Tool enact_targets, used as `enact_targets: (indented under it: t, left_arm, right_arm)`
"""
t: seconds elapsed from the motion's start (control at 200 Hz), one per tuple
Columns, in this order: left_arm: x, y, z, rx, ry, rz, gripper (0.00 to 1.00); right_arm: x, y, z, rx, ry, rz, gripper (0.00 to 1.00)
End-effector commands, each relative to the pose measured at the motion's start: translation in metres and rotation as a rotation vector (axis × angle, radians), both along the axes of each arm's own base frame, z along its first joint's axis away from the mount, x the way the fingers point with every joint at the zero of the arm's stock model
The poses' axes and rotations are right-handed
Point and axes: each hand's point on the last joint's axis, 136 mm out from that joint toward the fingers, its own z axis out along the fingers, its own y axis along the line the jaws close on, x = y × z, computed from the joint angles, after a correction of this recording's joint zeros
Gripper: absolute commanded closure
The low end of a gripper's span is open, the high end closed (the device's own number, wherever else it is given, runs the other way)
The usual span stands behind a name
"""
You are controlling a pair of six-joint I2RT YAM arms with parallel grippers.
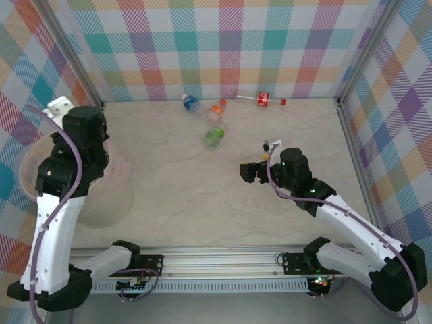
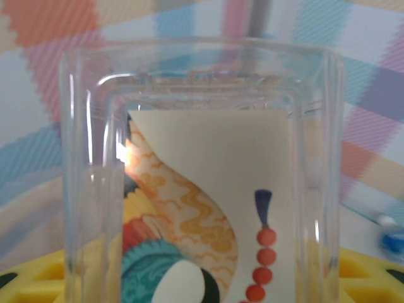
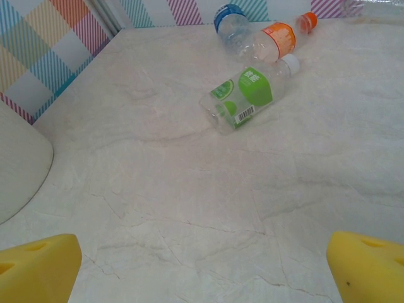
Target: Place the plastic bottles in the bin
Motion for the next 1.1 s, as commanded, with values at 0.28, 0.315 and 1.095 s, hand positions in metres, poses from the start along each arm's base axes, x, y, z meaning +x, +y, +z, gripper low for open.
enact_targets:
  t: [0.28, 0.315, 1.095]
  left_arm:
    - [-0.030, 0.092, -0.008, 0.183, 0.027, 0.322, 0.47]
    - [-0.027, 0.099, -0.007, 0.200, 0.014, 0.331, 0.47]
    - [-0.026, 0.174, -0.054, 0.249, -0.175, 0.566, 0.33]
  right_arm:
    - [0.015, 0.021, 0.027, 0.040, -0.051, 0.058, 0.00]
    - [0.016, 0.023, 0.027, 0.041, -0.050, 0.061, 0.00]
    - [0.027, 0.032, 0.040, 0.066, -0.013, 0.055, 0.00]
